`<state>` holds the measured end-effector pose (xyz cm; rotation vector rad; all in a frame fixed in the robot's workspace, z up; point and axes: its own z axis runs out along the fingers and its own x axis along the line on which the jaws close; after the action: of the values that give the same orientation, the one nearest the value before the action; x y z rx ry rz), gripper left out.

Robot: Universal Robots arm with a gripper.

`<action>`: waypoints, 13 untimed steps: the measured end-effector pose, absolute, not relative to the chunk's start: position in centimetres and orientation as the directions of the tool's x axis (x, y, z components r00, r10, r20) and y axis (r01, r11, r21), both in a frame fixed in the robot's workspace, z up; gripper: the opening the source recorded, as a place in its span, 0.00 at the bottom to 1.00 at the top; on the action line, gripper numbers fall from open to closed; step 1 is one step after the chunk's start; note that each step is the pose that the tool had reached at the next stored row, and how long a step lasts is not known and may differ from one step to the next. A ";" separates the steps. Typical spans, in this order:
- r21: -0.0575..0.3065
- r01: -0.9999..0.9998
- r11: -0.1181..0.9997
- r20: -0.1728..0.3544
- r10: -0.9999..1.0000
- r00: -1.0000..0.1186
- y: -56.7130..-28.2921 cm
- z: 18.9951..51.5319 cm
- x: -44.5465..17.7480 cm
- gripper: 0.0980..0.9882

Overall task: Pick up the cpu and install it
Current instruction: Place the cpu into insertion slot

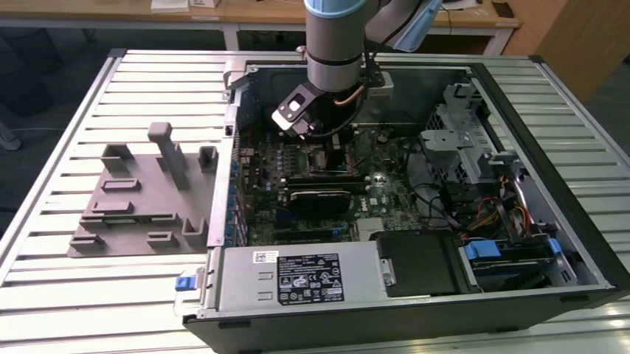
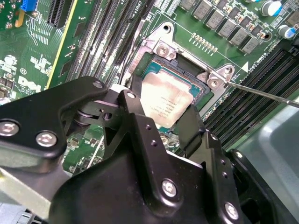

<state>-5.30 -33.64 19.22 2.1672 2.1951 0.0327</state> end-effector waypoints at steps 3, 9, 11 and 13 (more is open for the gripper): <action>0.055 0.998 0.013 -0.025 1.000 -0.012 -33.6 19.2 -5.3 0.50; 0.055 0.998 0.013 -0.025 1.000 -0.012 -33.6 19.2 -5.3 0.50; 0.055 0.998 0.013 -0.024 1.000 -0.012 -33.6 19.2 -5.3 0.50; 0.055 0.998 0.013 -0.024 1.000 -0.012 -33.6 19.2 -5.3 0.50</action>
<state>-5.30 -33.64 19.23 2.1679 2.1956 0.0345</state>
